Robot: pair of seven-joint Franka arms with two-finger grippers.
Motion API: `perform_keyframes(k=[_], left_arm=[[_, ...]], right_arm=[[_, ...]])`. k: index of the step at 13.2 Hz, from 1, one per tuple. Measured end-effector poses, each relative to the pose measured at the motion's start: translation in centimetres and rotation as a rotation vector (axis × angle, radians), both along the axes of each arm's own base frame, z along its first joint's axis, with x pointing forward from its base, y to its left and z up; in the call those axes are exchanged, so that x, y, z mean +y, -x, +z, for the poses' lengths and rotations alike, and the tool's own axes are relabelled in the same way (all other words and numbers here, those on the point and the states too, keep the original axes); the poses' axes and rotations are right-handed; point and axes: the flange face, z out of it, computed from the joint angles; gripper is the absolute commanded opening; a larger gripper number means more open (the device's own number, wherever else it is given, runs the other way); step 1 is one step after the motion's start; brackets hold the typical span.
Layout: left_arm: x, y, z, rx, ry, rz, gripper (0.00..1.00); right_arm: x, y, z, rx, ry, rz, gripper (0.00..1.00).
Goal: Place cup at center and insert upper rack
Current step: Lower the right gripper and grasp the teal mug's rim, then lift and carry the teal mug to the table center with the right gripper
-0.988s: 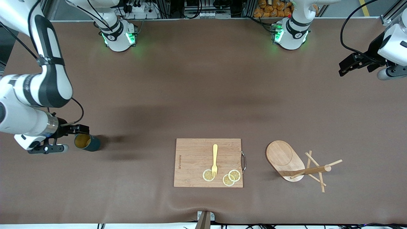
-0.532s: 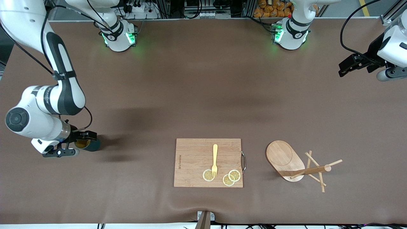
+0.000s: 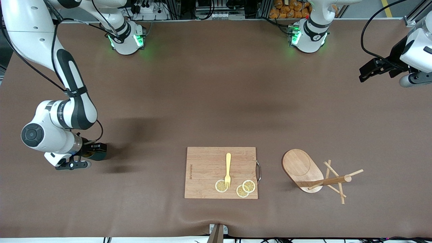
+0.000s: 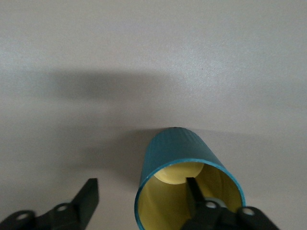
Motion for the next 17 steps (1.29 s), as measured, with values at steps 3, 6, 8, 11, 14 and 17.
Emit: perform_keyframes(k=[3, 6, 8, 11, 14, 17], left_arm=[[0.0, -0.1, -0.1, 0.002, 0.0, 0.001, 1.0], [0.0, -0.1, -0.2, 0.005, 0.0, 0.001, 1.0], [0.0, -0.1, -0.2, 0.004, 0.0, 0.001, 1.0], [0.1, -0.1, -0.2, 0.004, 0.0, 0.001, 1.0], [0.1, -0.2, -0.2, 0.004, 0.0, 0.001, 1.0], [0.1, -0.2, -0.3, 0.004, 0.0, 0.001, 1.0]], right_arm=[[0.0, 0.0, -0.2, 0.004, -0.001, 0.003, 0.0], [0.3, 0.0, 0.0, 0.008, -0.001, 0.008, 0.0], [0.8, -0.2, 0.4, 0.012, -0.004, 0.017, 0.0], [4.4, -0.7, 1.7, -0.01, -0.029, 0.07, 0.0], [11.1, -0.3, 3.5, -0.026, -0.071, 0.166, 0.0], [19.1, 1.2, 3.8, -0.023, -0.083, 0.285, 0.0]])
